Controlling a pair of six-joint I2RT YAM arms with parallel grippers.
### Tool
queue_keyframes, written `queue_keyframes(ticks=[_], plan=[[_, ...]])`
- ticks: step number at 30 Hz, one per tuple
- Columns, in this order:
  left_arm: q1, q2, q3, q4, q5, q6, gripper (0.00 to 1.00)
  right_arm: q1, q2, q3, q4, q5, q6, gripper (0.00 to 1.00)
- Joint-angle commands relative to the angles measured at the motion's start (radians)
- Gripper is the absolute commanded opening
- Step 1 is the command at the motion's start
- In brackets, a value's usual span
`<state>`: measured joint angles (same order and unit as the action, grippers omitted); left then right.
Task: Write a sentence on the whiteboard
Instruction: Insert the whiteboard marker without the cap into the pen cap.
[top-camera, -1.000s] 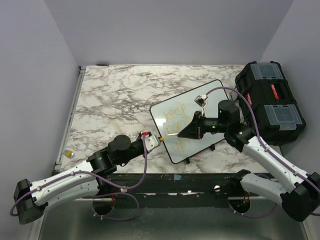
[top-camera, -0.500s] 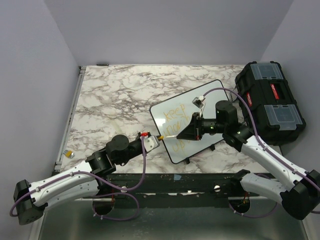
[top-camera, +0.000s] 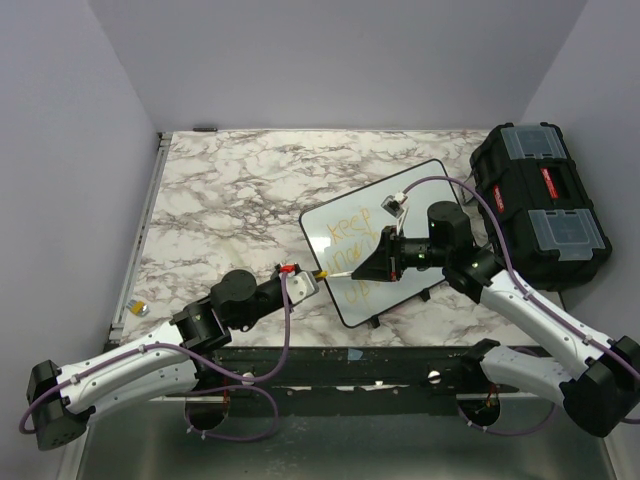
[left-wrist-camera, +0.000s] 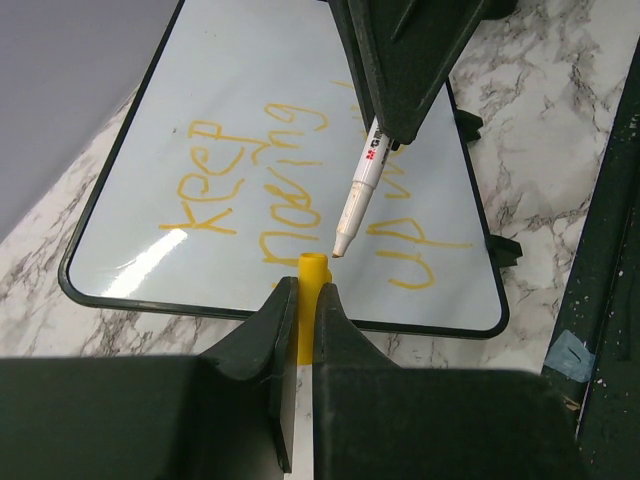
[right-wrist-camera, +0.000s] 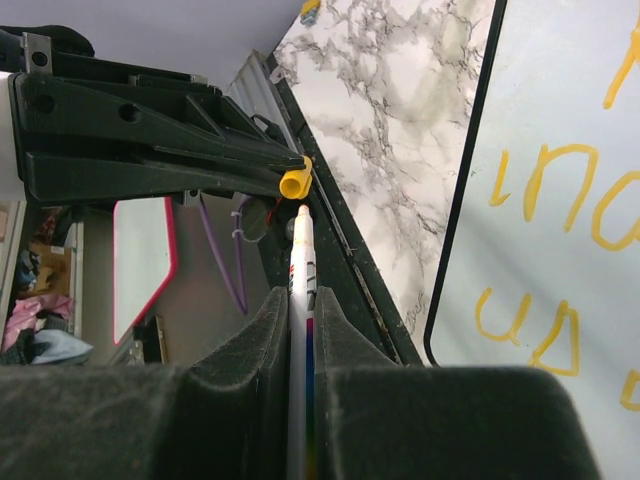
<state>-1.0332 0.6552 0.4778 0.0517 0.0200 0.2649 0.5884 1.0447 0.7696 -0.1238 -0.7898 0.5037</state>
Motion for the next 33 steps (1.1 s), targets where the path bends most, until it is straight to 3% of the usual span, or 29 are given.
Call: queue_keyframes(ticks=[1,33], plan=[[0.004,-0.012,0.006,0.016,0.035,0.009,0.00,0.007,0.002,0.019,0.015,0.022,-0.001,0.01],[0.003,0.003,0.024,0.001,0.063,0.005,0.00,0.016,-0.010,0.008,0.058,0.015,0.027,0.01]])
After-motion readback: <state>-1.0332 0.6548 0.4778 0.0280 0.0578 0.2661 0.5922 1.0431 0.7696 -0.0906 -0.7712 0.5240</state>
